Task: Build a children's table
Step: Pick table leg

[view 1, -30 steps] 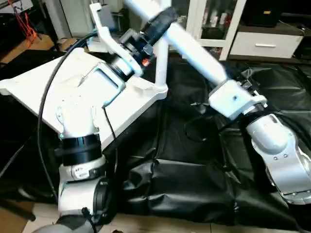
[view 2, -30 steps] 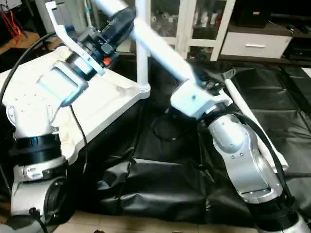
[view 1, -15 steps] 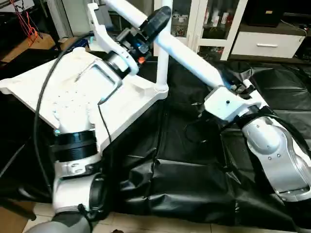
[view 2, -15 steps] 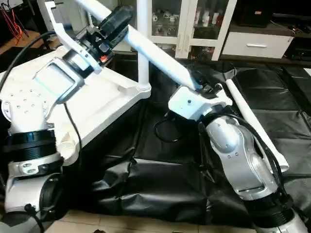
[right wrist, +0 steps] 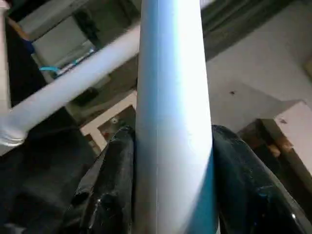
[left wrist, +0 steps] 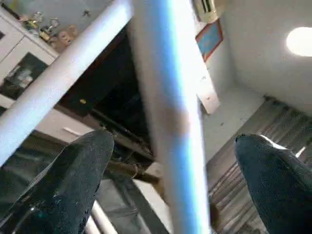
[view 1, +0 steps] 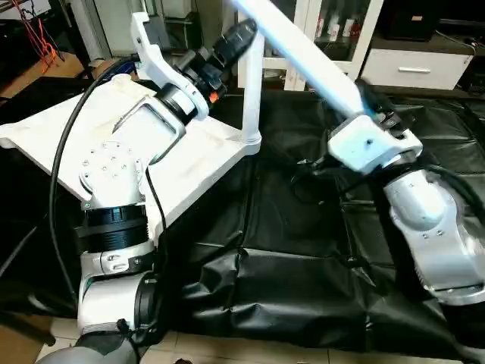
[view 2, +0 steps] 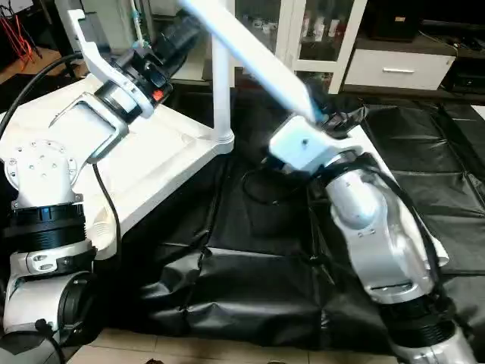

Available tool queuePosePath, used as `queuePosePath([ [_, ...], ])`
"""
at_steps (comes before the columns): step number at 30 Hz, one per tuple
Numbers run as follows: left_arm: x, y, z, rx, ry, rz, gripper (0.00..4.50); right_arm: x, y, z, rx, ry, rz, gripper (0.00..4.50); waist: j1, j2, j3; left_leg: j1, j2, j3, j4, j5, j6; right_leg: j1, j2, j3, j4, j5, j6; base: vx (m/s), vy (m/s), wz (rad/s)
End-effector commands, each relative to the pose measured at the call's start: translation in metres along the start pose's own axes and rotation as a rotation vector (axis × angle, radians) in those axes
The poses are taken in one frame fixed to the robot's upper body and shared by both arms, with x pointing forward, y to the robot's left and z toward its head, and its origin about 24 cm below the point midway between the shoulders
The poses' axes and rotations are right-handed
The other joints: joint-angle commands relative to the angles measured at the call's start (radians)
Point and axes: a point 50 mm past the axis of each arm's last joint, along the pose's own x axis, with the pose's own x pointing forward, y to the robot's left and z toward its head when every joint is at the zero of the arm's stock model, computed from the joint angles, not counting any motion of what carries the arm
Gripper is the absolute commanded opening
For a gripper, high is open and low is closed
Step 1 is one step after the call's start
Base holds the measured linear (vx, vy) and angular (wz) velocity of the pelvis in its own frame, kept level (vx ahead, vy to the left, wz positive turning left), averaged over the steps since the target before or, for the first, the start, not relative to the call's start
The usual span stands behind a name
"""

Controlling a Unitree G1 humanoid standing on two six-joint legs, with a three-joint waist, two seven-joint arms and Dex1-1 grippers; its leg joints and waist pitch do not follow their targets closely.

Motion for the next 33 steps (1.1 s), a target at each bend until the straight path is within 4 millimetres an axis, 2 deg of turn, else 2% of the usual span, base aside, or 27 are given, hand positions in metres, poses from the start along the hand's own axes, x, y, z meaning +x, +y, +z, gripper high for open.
queuePosePath([
  [1, 0.004, -0.003, 0.003, 0.014, -0.015, 0.003, 4.50, -0.001, 0.005, 0.009, -0.001, -0.034, 0.032, 1.80, -0.002, -0.005, -0.065, 0.017, -0.008, 0.007, -0.055, -0.100, 0.008, 0.064, -0.028, 0.023, -0.069, 0.098, -0.203, 0.000, 0.000, 0.00],
  [3, 0.006, 0.000, 0.003, 0.044, -0.024, 0.028, 4.50, -0.002, 0.018, 0.014, 0.000, -0.061, 0.105, 1.80, -0.002, -0.003, -0.064, 0.018, -0.007, 0.006, -0.056, -0.110, 0.007, 0.064, -0.028, 0.023, -0.070, 0.085, -0.203, 0.000, 0.000, 0.00],
  [8, 0.008, 0.003, 0.002, 0.077, -0.031, 0.061, 4.50, -0.004, 0.024, 0.017, 0.006, -0.070, 0.133, 1.80, -0.002, -0.003, -0.064, 0.018, -0.006, 0.005, -0.058, -0.111, 0.002, 0.063, -0.029, 0.024, -0.071, 0.086, -0.197, 0.000, 0.000, 0.00],
  [15, 0.006, 0.009, 0.003, 0.026, -0.040, 0.117, 3.76, -0.001, 0.021, 0.016, -0.001, -0.055, 0.110, 1.80, -0.001, -0.003, -0.064, 0.018, -0.007, 0.005, -0.057, -0.102, -0.002, 0.064, -0.028, 0.024, -0.069, 0.110, -0.203, 0.000, 0.000, 0.00],
  [18, 0.006, 0.010, 0.003, 0.020, -0.045, 0.116, 3.68, -0.001, 0.020, 0.015, -0.005, -0.050, 0.106, 1.80, -0.002, -0.003, -0.064, 0.018, -0.007, 0.005, -0.057, -0.113, -0.004, 0.064, -0.029, 0.024, -0.071, 0.086, -0.199, 0.000, 0.000, 0.00],
  [20, 0.005, 0.009, 0.002, 0.011, -0.048, 0.111, 3.38, 0.000, 0.020, 0.015, -0.010, -0.049, 0.106, 1.80, -0.002, -0.003, -0.064, 0.018, -0.007, 0.005, -0.058, -0.115, -0.005, 0.062, -0.029, 0.025, -0.071, 0.082, -0.200, 0.000, 0.000, 0.00],
  [33, 0.006, 0.012, 0.005, -0.026, -0.070, 0.112, 2.45, 0.000, 0.020, 0.016, -0.017, -0.044, 0.101, 1.80, -0.002, 0.000, -0.064, 0.019, -0.007, 0.005, -0.058, -0.118, -0.006, 0.062, -0.029, 0.024, -0.070, 0.092, -0.202, 0.000, 0.000, 0.00],
])
